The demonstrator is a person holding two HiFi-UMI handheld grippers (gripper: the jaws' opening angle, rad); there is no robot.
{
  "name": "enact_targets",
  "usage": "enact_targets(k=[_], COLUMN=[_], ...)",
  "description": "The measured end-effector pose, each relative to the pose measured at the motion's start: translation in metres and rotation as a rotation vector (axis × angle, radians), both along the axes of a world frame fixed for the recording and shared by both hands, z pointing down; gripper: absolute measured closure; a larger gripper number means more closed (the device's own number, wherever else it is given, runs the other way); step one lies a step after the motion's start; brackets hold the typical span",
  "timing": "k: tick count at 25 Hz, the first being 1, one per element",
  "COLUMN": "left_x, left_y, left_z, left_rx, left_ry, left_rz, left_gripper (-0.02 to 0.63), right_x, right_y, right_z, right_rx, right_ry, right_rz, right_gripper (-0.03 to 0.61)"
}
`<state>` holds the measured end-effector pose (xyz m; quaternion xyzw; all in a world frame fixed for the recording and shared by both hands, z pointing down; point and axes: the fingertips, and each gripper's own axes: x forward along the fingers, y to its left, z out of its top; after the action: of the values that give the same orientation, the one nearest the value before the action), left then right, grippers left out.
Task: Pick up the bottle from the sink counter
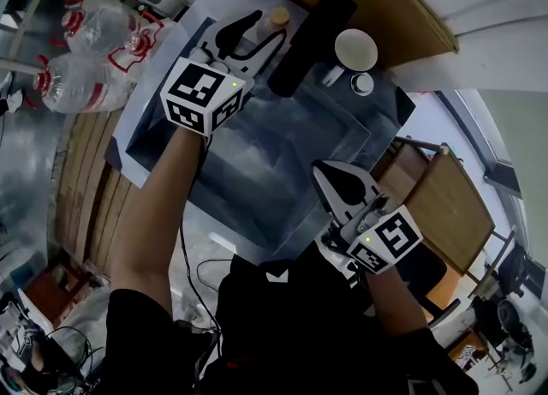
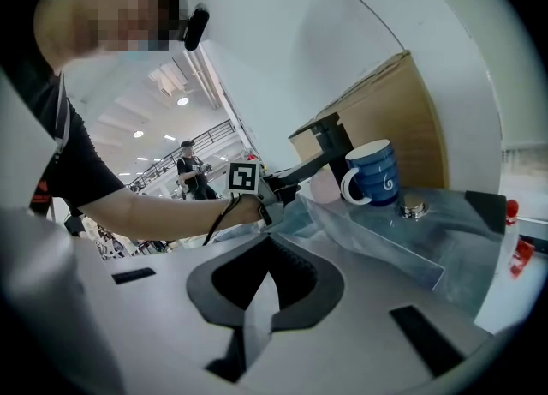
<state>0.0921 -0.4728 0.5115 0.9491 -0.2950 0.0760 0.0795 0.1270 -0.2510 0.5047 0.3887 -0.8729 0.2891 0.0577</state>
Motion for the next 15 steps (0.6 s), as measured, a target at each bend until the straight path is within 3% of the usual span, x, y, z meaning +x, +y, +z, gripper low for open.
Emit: enact_targets(k=[7,15], left_x=[0.023,0.03], left_y=[-0.011,-0.015], left_z=[0.005,0.005], left_rx=[0.016,0.05], left_ry=[-0.026,-0.045], left_rz=[0.048,0.043], left_gripper=[0.414,0.434], right_x=[0.007,0.014], right_y=[-0.002,0.001], right_z=[0.007,0.01], right_rx=[-0.016,-0.022], right_ry=[0.003,0.009], right_rz=[0.007,0.018], right_gripper=[0.575,0.575])
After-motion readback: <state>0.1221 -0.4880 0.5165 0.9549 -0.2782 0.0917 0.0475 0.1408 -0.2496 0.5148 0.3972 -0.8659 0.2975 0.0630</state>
